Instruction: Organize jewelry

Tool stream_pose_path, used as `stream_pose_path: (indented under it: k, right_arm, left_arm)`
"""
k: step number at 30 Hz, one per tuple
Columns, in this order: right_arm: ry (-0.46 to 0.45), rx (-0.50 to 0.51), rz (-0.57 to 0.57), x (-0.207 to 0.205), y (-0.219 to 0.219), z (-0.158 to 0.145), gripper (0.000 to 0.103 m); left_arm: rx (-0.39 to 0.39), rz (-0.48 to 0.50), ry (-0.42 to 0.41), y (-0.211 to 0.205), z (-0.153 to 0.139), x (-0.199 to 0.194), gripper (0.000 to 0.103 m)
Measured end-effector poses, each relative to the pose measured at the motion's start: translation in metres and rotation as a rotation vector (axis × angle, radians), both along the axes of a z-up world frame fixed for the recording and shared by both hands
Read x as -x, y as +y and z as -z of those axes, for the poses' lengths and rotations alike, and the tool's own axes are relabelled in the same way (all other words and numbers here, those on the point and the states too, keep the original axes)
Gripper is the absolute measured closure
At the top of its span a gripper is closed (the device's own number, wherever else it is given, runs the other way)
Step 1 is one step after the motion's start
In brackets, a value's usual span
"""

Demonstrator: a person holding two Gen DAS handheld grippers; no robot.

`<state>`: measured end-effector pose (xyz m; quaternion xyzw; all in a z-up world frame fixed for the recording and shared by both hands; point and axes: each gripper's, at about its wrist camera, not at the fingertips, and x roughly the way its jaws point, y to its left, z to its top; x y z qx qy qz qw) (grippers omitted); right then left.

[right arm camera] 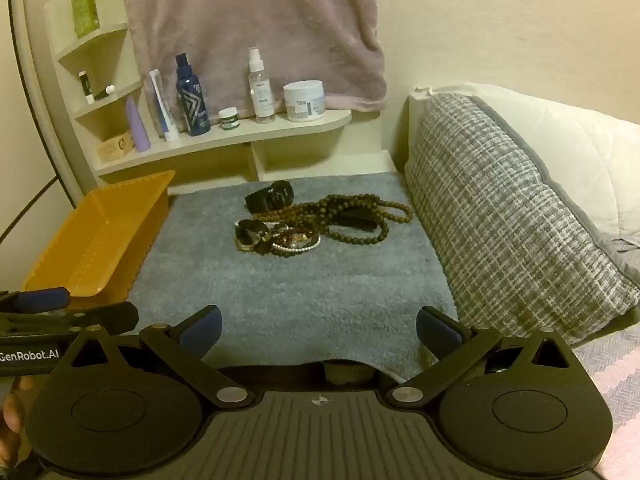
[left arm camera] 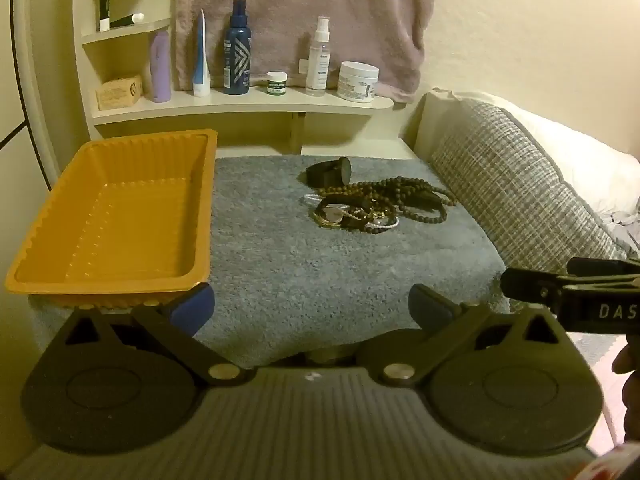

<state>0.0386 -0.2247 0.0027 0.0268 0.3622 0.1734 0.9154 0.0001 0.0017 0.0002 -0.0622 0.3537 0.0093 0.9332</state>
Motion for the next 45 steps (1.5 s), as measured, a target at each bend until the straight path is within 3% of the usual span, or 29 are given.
stream_pose_path:
  k: [45]
  right_arm:
    - [-0.008,-0.017,0.015,0.0008,-0.0004,0.0006,0.000]
  left_arm:
    - [-0.024,0.012,-0.010,-0.0067,0.0011,-0.0001,0.001]
